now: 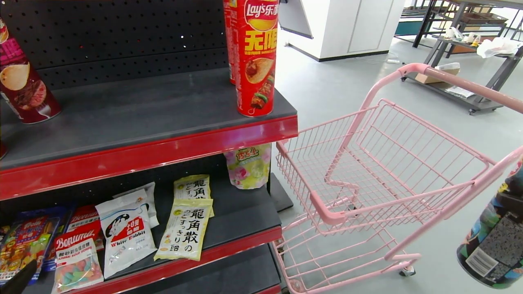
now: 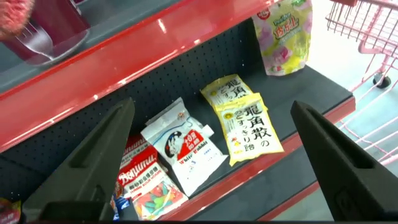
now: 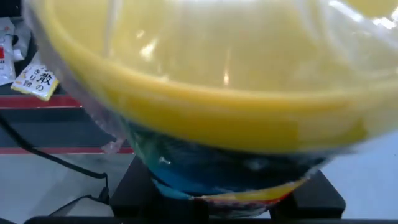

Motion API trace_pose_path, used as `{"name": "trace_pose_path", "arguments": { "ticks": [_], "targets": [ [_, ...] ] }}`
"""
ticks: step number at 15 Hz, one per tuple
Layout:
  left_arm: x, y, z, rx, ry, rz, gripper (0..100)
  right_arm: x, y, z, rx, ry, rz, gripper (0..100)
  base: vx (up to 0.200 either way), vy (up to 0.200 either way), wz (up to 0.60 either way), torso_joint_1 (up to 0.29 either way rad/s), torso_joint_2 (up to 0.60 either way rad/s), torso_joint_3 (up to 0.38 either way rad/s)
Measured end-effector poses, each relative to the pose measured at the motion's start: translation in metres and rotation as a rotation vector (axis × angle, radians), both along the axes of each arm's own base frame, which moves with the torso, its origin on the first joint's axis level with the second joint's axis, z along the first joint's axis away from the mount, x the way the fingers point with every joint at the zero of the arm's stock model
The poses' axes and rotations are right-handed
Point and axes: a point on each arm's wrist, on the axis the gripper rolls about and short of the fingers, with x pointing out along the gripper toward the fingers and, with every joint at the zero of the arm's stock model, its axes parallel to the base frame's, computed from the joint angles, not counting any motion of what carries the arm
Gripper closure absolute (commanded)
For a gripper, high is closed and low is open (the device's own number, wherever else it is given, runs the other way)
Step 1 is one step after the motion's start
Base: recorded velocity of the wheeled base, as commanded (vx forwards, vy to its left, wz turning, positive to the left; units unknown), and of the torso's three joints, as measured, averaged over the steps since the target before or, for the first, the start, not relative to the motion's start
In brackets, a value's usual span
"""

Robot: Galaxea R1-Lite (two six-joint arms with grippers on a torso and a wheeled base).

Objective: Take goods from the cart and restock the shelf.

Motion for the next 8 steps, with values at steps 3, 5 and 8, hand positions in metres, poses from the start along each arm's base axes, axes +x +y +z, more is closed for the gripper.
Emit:
{"name": "trace_pose_path", "arguments": {
  "ticks": [3, 5, 8],
  "targets": [
    [0.0, 0.0, -0.0008, 0.001, 0.001, 0.002, 0, -0.0031, -0.0009, -0.0009, -0.024, -0.013, 0.006, 100, -0.2, 0.0, 0.0, 0.006, 0.0, 0.004],
    [-0.0003, 0.0001, -0.001, 0.0, 0.0, 0.001, 0, -0.0044, -0.0014, -0.0016, -0.03, -0.016, 0.006, 100, -0.1, 0.0, 0.0, -0.006, 0.0, 0.004],
    [-0.0005, 0.0001, -0.0012, 0.0, 0.001, -0.003, 0, -0.0058, -0.002, -0.0035, -0.034, -0.017, -0.002, 100, 0.0, 0.0, 0.0, 0.012, -0.06, -0.037]
  ]
}}
